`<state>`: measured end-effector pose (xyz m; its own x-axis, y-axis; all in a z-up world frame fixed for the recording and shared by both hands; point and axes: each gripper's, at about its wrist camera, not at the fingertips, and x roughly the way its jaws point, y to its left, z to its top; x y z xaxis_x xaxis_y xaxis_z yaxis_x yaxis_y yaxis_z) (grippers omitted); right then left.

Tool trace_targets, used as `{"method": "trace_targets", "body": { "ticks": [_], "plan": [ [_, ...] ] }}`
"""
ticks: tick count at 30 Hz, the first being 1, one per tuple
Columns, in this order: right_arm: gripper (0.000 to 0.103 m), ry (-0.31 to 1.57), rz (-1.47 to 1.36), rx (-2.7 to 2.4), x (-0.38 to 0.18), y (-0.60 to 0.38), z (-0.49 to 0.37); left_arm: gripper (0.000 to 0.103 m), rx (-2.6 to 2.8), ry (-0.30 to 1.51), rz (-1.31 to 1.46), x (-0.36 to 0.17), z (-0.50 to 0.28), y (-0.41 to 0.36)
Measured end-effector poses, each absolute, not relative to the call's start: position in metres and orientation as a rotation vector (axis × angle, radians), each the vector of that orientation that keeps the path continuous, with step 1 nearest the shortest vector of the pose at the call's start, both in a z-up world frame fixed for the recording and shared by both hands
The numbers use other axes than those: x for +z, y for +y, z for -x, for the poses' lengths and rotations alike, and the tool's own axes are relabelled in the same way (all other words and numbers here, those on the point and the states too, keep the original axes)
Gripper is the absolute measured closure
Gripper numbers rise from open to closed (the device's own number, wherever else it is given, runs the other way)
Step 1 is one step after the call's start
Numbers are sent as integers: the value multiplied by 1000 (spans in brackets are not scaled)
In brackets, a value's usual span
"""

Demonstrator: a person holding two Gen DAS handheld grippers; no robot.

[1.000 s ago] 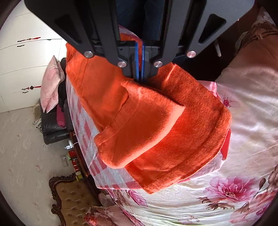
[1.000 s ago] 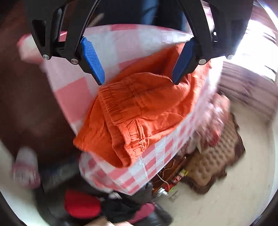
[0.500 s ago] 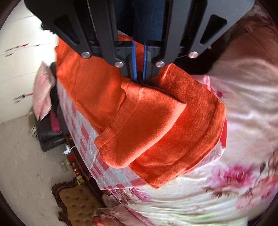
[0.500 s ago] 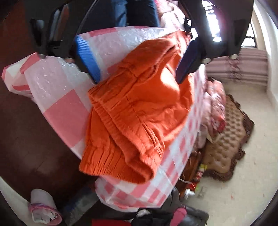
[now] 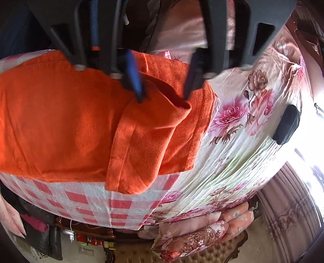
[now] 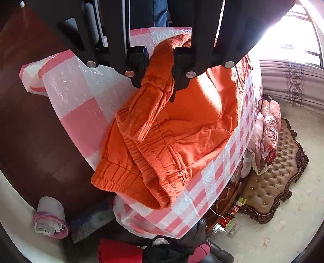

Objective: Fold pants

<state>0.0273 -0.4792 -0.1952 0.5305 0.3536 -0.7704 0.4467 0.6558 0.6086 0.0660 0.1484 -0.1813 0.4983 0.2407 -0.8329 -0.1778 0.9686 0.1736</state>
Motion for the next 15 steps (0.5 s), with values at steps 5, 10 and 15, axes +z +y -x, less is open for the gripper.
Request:
{"method": "trace_targets", "body": {
  "ticks": [5,10,15],
  "plan": [
    [86,1053,-902,-68,-196,-480,-25,84,43,945,821,-180,-55,238],
    [86,1050,-914,-63,-199,-482,-23,49,149,708,1446,-217,-8,323],
    [81,1073,-922,-59,-201,-481,-26,37,156,829,983,-180,-14,291]
  ]
}}
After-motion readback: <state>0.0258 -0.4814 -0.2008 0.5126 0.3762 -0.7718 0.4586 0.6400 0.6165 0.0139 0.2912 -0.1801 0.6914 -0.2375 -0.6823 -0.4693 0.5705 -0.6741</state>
